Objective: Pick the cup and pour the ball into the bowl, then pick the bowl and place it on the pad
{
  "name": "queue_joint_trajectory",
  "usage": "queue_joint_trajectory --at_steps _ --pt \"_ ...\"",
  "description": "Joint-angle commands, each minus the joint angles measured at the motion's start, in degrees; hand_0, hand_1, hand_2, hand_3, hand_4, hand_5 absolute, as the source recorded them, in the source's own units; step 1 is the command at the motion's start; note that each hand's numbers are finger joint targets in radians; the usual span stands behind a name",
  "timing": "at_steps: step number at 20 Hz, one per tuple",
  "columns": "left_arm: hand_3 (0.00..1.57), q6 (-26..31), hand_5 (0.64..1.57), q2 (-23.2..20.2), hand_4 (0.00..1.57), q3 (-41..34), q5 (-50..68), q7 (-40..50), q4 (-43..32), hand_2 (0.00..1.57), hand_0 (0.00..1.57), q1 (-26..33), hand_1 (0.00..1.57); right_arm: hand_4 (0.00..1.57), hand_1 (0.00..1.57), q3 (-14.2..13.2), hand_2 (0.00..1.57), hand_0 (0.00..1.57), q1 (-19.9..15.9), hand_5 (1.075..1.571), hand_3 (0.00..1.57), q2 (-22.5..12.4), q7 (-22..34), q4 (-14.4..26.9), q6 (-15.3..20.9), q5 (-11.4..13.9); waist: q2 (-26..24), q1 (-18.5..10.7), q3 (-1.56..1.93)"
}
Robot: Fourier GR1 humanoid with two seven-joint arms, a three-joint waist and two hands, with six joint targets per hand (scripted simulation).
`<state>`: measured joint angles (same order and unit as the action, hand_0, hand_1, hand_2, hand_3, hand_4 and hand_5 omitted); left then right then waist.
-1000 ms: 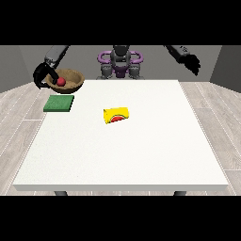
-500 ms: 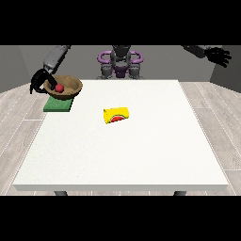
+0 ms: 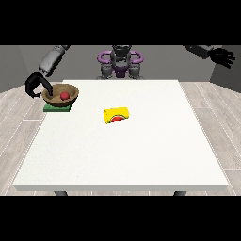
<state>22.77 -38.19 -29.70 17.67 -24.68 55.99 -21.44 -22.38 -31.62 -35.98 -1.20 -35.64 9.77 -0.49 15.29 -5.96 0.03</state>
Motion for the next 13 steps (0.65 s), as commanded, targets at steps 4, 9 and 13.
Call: queue_joint_trajectory --at_steps 4,9,13 --pt "0.00 0.0 1.550 -0.4 1.18 0.1 -0.6 -0.9 -2.4 0.00 0.00 0.9 0.00 0.00 0.00 0.8 0.18 0.00 -1.9 1.392 0.12 0.2 1.2 1.8 -3.4 -0.6 -2.1 0.5 -0.02" --pt "0.00 -5.4 1.559 9.6 0.90 10.5 -1.4 14.4 11.8 0.00 0.00 -1.9 0.00 0.00 0.00 2.5 0.00 0.00 -3.6 1.354 0.00 -2.6 5.9 6.0 -3.9 2.0 -12.1 -1.4 0.13" --pt "0.00 -8.9 1.559 12.8 0.90 11.6 -5.0 13.7 4.6 0.00 0.00 2.2 0.00 0.48 0.00 5.3 0.00 0.00 -8.4 1.434 0.00 2.4 10.6 -1.6 -9.2 -0.1 -22.4 4.3 -0.15"
